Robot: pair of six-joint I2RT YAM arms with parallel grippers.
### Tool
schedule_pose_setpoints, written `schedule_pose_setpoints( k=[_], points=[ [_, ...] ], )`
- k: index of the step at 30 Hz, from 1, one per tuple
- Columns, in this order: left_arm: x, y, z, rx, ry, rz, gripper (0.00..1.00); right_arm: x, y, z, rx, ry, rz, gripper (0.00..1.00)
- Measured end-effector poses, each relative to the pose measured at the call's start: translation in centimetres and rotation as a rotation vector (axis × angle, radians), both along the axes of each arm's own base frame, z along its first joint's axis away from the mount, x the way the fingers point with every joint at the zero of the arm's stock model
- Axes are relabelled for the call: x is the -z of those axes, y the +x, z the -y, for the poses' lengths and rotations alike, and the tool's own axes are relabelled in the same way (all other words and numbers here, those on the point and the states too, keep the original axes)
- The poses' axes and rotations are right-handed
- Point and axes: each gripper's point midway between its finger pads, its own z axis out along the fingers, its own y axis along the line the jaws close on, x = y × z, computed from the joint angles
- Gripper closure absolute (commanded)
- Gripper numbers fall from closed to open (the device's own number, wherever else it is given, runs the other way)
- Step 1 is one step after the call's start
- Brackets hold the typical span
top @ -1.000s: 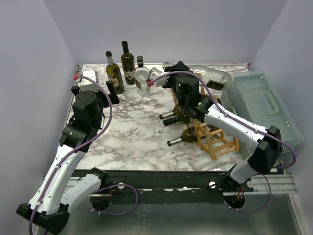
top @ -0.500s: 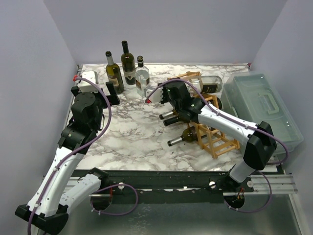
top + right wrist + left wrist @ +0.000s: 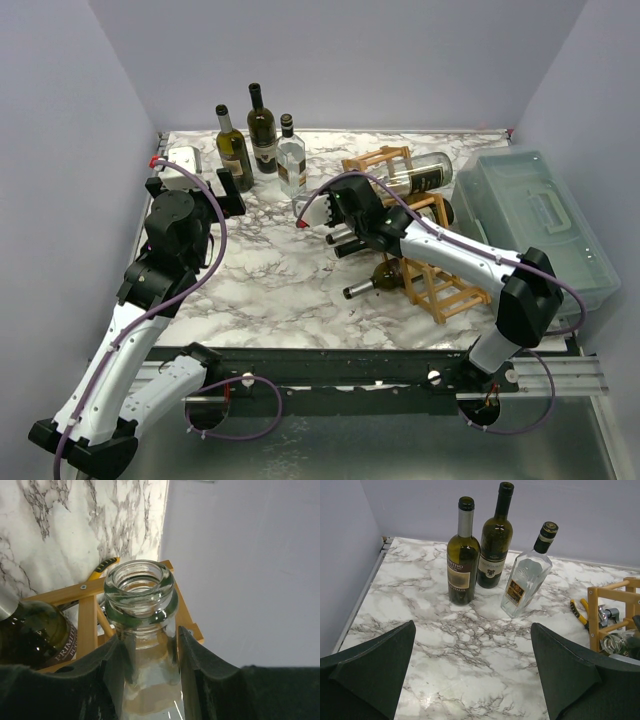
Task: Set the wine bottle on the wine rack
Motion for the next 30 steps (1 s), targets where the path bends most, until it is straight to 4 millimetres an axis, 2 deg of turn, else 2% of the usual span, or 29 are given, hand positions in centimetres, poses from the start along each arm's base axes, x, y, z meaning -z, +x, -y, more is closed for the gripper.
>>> schedule_pose_setpoints(
  k=[4,7,11,14,21,23,30],
  points=[
    [0.0,0.0,0.0,-0.001,0.002,-0.001,0.01,0.4,-0.7,-0.6,-0.021,-0.002,-0.018,0.72],
    [0.0,0.0,0.0,-0.001,0.001,0.0,0.01,0.5,-0.9,-0.8,-0.028,-0.001,-0.024,0.53],
    [0.0,0.0,0.0,-0.001,0.002,-0.001,0.01,1.5,-1.8,-0.8,-0.034,0.014,-0.085,0.37],
    [0.1,0.0,0.0,-0.001,0.002,-0.002,0.01,2.9,-3.0,-1.1,-0.048,0.014,-0.157,0.3],
    [0.1,0.1,-0.2,-0.01,0.002,-0.002,0.01,2.9,-4.2,-1.4,-0.059,0.077,-0.215,0.2],
    [0.0,0.1,-0.3,-0.012,0.002,-0.002,0.01,2.6,-4.5,-1.3,-0.053,0.096,-0.222,0.0],
    [0.1,0.2,-0.5,-0.018,0.004,-0.005,0.01,0.8,-5.5,-1.3,-0.044,0.203,-0.239,0.0]
  ],
)
